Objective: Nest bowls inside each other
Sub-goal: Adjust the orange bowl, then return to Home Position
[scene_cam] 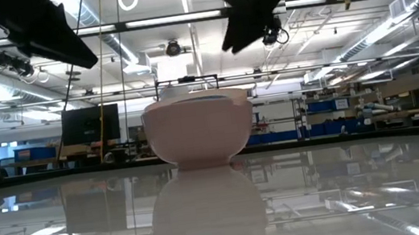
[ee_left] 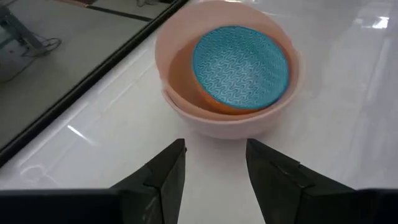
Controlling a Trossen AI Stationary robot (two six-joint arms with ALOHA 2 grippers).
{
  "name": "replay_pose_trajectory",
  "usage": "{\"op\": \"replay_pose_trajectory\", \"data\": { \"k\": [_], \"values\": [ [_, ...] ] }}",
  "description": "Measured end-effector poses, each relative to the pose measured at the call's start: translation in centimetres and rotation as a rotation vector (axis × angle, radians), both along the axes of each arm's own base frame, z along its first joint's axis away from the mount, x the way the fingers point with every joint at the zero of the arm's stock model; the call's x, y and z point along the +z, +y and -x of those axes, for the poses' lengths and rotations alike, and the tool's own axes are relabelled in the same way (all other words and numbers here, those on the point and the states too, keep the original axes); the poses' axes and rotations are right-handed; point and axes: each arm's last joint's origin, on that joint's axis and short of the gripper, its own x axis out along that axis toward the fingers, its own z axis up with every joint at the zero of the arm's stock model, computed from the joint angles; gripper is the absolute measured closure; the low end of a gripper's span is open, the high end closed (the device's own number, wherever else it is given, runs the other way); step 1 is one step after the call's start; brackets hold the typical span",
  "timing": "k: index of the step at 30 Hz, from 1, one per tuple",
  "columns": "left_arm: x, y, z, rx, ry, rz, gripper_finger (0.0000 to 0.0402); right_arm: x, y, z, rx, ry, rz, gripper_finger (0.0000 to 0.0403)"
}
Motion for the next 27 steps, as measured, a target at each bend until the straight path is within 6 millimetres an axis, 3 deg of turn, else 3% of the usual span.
{"op": "replay_pose_trajectory", "data": {
  "k": [4, 9, 15, 18, 22, 27],
  "values": [
    [0.0, -0.1, 0.0, -0.016, 0.011, 0.017, 0.023, -2.1, -0.6, -1.1, -0.037, 0.064, 0.02, 0.0226],
    [0.0, 0.4, -0.2, -0.014, 0.033, -0.026, 0.023, -3.5, -2.0, -3.6, -0.044, -0.033, 0.079, 0.023],
    [0.0, 0.6, -0.3, -0.002, 0.037, -0.032, 0.023, -8.3, -3.8, -5.3, 0.001, 0.028, -0.065, 0.0234],
    [0.0, 0.6, -0.2, -0.004, 0.04, -0.034, 0.023, -9.5, -4.1, -5.4, -0.002, 0.069, -0.096, 0.0234],
    [0.0, 0.6, -0.2, -0.005, 0.04, -0.034, 0.023, -8.5, -3.8, -5.0, 0.006, 0.054, -0.094, 0.0234],
    [0.0, 0.6, -0.2, -0.002, 0.037, -0.031, 0.023, -3.3, -2.3, -2.9, 0.038, -0.035, -0.056, 0.0234]
  ]
}}
